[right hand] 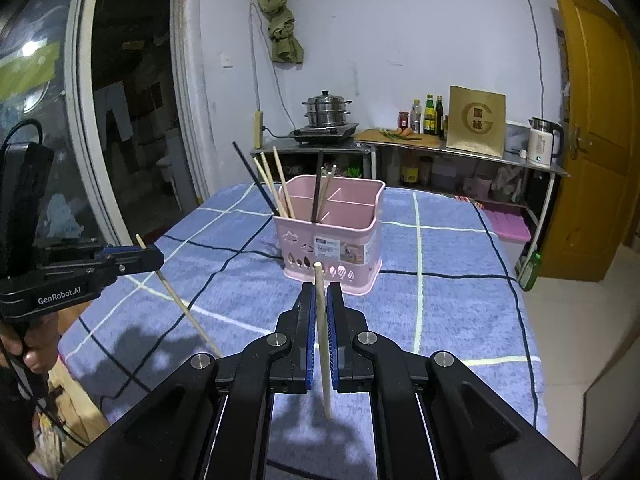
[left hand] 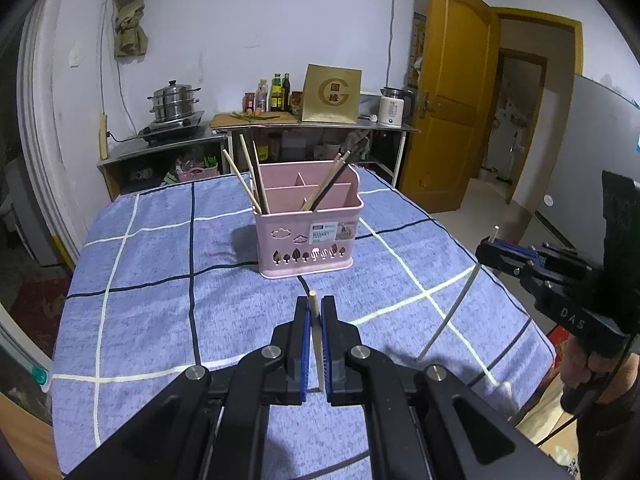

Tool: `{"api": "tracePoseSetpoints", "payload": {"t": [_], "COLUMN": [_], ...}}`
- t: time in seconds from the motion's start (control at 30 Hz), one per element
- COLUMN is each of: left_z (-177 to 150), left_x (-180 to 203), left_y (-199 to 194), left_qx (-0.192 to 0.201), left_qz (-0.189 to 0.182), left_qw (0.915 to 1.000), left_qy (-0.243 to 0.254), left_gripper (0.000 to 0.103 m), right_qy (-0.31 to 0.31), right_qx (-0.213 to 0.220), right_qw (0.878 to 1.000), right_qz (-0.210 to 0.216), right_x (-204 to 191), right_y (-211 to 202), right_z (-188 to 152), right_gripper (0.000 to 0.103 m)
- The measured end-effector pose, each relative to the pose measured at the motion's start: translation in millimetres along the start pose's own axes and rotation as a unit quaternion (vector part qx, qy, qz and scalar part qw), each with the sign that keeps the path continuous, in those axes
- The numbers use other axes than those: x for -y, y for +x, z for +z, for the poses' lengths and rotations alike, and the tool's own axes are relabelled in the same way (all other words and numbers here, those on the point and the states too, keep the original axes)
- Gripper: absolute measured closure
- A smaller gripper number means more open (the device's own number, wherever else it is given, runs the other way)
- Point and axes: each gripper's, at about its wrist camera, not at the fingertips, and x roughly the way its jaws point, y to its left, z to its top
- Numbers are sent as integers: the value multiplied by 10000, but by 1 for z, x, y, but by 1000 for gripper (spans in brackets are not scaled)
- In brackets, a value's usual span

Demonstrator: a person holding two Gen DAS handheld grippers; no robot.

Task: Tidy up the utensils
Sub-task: 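Lift both wooden chopsticks and carry them over the pink basket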

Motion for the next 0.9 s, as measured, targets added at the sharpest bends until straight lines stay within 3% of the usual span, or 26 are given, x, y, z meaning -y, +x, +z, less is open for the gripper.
{"api": "tracePoseSetpoints", "payload": {"t": [0.43,0.63,0.9], "left_z": [7,28,64], "left_x": [-1,-11,-38], "left_y": [-1,1,8], "left_qx": [-91,141,585], "left_qz": [-35,-53,-189], "left_qw": [9999,9999,9961], "left_qy": [60,-52,-633], "left_gripper": [98,98,98], "right_qy": [-112,91,582], "right_qx": [42,338,970], "right_qw": [9998,9993,9935], "right_qz": [-128,-139,-109], "right_x": [3,15,38], "right_y": [-9,-5,-6], "right_z": [6,22,53], "right_gripper": [98,98,98]}}
